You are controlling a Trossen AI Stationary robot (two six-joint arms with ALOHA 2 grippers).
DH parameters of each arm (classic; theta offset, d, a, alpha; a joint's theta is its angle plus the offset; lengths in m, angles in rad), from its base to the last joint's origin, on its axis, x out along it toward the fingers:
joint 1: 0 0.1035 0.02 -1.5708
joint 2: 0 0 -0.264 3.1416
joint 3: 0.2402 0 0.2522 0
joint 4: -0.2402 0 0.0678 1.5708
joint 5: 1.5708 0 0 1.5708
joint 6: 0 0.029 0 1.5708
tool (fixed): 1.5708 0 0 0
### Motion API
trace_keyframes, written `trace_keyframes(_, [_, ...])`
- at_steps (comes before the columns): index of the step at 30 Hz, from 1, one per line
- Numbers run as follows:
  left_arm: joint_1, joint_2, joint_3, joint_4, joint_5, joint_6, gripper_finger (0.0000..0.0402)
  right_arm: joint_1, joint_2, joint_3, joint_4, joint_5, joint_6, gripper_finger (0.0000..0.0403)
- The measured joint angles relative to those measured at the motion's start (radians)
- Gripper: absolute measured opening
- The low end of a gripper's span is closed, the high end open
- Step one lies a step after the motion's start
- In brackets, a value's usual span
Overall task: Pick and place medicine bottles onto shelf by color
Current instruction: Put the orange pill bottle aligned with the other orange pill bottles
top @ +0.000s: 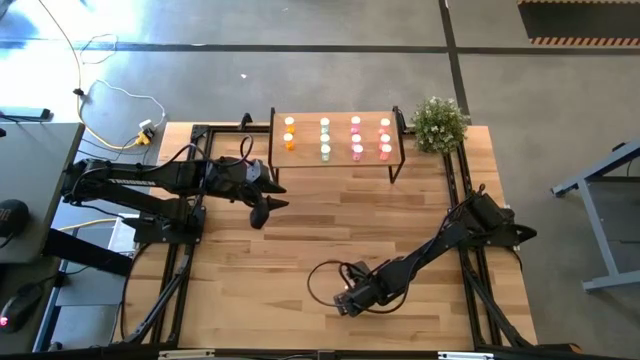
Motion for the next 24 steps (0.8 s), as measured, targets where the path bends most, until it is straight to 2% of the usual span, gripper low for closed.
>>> trace_keyframes(4, [0.000,0.000,0.000,-0.019,0.000,0.000,0.0186,0.000,-0.002,0.000,-0.001,-0.002,-0.040,0.0055])
trace_keyframes(10, [0.004,0.000,0.000,-0.021,0.076,0.000,0.0186,-0.014,0.001,0.025,-0.013,0.011,-0.128,0.0067])
trace_keyframes(19, [0.022,0.000,0.001,-0.022,0.182,0.051,0.0186,-0.107,0.001,0.130,-0.004,0.098,-0.370,0.0067])
trace_keyframes(24, [0.024,0.000,0.001,-0.081,0.191,0.113,0.0200,-0.180,0.000,0.209,-0.001,0.135,-0.523,0.0067])
